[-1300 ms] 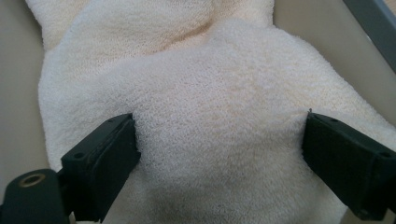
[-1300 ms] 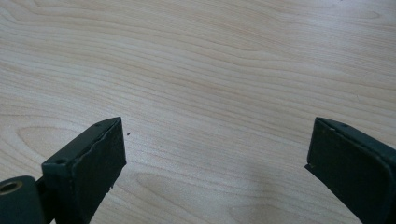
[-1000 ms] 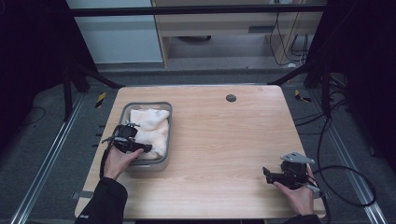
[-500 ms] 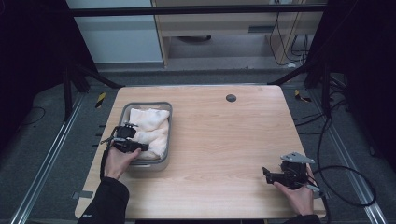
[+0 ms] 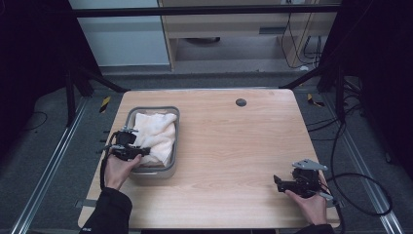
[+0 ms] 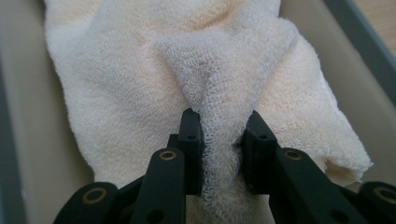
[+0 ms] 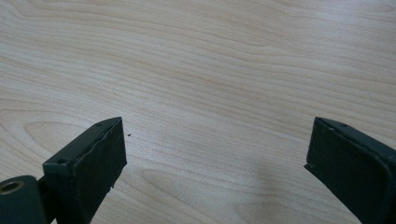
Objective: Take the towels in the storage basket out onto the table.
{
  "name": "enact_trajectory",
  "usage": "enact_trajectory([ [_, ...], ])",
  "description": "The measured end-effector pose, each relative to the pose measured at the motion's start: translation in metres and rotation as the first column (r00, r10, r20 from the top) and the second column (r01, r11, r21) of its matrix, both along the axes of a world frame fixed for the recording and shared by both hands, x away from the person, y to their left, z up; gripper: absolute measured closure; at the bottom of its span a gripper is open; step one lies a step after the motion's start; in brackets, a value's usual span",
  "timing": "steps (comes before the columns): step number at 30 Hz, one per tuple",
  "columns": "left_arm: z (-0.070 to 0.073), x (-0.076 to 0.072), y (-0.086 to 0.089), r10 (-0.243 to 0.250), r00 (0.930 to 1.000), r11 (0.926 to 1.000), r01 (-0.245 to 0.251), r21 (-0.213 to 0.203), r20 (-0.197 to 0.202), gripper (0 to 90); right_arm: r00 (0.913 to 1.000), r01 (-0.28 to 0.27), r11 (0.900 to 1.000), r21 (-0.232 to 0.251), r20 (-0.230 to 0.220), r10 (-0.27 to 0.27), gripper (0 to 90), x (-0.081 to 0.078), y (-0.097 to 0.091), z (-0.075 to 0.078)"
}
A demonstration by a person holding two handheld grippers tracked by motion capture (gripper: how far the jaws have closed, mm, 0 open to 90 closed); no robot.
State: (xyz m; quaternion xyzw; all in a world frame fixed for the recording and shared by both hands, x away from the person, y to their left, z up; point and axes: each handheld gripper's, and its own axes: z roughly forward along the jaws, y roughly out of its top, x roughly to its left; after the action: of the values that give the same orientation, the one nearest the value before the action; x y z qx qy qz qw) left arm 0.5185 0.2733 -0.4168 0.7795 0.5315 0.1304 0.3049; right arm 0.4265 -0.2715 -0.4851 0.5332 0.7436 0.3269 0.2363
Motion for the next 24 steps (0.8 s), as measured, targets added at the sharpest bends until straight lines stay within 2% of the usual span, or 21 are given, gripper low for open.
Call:
enact_trajectory([
  [8, 0.023, -0.011, 0.009, 0.013, 0.9962, 0.9976, -0.007, -0.070, 0.087, 72.6, 1.0000, 0.003, 1.0000, 0.002, 0.001, -0.003, 4.8, 0.000, 0.000, 0.000],
  [9, 0.029, -0.013, 0.010, 0.013, 0.9945, 0.9956, -0.003, -0.093, 0.104, 72.6, 1.0000, 0.003, 1.0000, 0.003, 0.000, -0.003, 4.8, 0.000, 0.000, 0.000],
  [11, 0.032, -0.014, 0.010, 0.013, 0.9936, 0.9950, -0.002, -0.100, 0.112, 72.6, 1.0000, 0.003, 1.0000, 0.003, 0.001, -0.003, 4.8, 0.000, 0.000, 0.000],
  [21, 0.059, -0.025, 0.012, 0.019, 0.9800, 0.9865, 0.014, -0.163, 0.198, 72.6, 1.0000, 0.003, 1.0000, 0.004, 0.003, -0.003, 4.8, 0.000, 0.000, 0.000],
  [24, 0.063, -0.026, 0.013, 0.023, 0.9772, 0.9851, 0.014, -0.171, 0.211, 72.7, 1.0000, 0.002, 1.0000, 0.005, 0.002, -0.002, 4.8, 0.000, 0.000, 0.000],
])
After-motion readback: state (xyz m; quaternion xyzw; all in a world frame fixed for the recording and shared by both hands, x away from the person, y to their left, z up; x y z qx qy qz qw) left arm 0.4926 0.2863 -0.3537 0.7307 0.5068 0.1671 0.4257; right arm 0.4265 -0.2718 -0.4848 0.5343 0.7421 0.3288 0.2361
